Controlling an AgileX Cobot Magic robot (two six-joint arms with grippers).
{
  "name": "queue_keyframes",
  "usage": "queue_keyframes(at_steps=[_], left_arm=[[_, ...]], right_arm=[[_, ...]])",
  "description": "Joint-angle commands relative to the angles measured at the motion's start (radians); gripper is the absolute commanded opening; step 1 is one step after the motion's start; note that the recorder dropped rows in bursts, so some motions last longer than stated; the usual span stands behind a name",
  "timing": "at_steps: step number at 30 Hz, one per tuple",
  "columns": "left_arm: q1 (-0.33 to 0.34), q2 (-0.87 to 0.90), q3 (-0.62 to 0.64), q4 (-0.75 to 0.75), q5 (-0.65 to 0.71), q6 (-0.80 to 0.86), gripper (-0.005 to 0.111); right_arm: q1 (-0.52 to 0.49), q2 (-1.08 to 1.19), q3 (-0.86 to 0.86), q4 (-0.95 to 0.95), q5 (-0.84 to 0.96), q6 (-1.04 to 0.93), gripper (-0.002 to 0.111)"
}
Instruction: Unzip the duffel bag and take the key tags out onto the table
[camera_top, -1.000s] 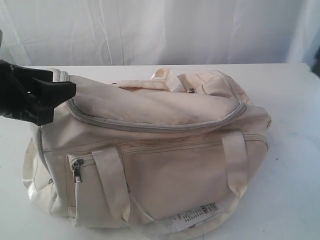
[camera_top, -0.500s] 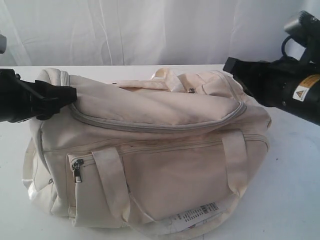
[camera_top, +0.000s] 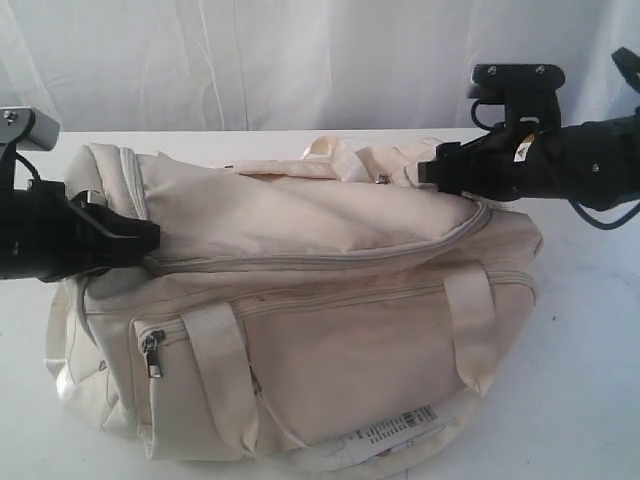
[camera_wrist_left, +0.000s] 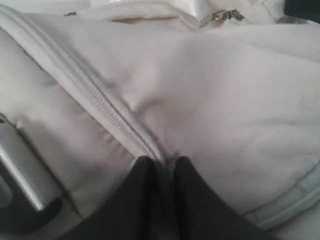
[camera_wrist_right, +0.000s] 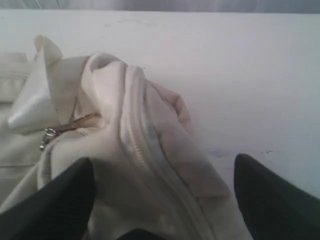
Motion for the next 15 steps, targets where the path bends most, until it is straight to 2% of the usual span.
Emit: queue_keyframes(at_steps=[1, 3, 6, 11, 15], left_arm=[[-0.007, 0.033, 0.010, 0.050, -0.049, -0.017, 0.001], [-0.007, 0.039, 0.020, 0.050, -0.089, -0.008, 0.000], [-0.007, 0.039, 0.045, 0.050, -0.134, -0.008, 0.000], [-0.007, 0.039, 0.082, 0.050, -0.201, -0.008, 0.000], [-0.005, 0.039, 0.095, 0.050, -0.333, -0.008, 0.000]], right_arm=[[-0.010, 0.075, -0.035, -0.006, 0.022, -0.038, 0.072], [-0.010, 0.109, -0.049, -0.006, 0.062, -0.033, 0.070], [-0.010, 0.139, -0.064, -0.006, 0.127, -0.033, 0.053], [-0.010, 0.105, -0.064, -0.006, 0.231, -0.054, 0.001], [-0.010, 0.027, -0.064, -0.008, 0.386, -0.170, 0.000]])
